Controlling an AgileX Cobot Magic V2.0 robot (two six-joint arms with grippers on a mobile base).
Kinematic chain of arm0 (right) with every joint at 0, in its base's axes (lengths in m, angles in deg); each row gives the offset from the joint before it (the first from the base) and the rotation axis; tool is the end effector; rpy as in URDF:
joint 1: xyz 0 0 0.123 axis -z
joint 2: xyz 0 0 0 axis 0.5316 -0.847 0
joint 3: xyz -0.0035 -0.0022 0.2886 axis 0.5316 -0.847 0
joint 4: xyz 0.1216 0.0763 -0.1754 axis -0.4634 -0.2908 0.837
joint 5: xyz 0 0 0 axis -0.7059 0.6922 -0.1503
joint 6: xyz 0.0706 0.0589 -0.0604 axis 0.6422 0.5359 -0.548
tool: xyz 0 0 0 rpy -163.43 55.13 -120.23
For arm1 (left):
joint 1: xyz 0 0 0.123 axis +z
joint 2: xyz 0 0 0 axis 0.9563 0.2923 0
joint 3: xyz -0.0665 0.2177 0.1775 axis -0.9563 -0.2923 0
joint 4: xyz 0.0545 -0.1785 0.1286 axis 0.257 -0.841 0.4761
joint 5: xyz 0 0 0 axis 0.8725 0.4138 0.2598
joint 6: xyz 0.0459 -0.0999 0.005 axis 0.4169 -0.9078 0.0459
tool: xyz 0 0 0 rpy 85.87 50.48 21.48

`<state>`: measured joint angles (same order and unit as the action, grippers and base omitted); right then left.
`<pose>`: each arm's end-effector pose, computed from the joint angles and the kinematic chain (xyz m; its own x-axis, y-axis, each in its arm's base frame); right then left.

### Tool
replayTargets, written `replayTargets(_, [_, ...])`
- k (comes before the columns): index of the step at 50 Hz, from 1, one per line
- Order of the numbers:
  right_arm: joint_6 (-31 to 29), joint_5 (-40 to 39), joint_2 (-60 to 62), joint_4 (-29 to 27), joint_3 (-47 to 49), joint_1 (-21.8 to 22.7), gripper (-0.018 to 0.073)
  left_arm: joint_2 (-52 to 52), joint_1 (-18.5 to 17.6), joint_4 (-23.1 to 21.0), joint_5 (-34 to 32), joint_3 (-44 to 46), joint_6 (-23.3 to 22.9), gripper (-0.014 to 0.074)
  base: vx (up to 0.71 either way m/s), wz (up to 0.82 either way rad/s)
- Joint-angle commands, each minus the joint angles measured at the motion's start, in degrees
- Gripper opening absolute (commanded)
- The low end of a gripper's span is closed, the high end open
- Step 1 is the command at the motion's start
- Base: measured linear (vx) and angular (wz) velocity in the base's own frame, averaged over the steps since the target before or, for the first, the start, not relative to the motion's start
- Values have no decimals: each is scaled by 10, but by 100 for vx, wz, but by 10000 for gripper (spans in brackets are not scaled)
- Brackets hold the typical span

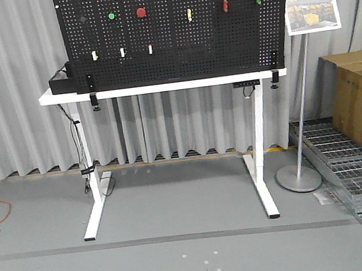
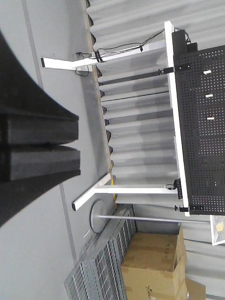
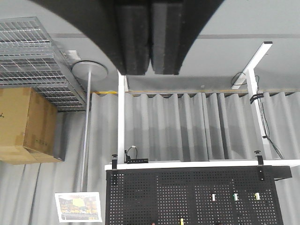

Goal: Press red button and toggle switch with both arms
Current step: 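Drive the base forward up to the black pegboard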

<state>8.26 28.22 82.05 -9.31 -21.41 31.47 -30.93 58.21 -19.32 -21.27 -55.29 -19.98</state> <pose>0.0469 -0.0004 0.1974 -0.0034 0.0132 -0.9999 -0.0029 0.9999 0.0132 0.0449 -0.0123 0.1955 -0.0147 0.0448 -0.9989 0.2596 0.9649 0.0394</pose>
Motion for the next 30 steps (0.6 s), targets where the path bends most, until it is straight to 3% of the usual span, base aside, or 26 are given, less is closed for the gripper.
replayTargets(1, [-1, -48, 10, 6, -7, 3, -3, -8, 1, -1, -45, -15, -6, 2, 0, 0])
replayTargets(30, [-1, -48, 10, 6, -7, 3, -3, -8, 1, -1, -45, -15, -6, 2, 1, 1])
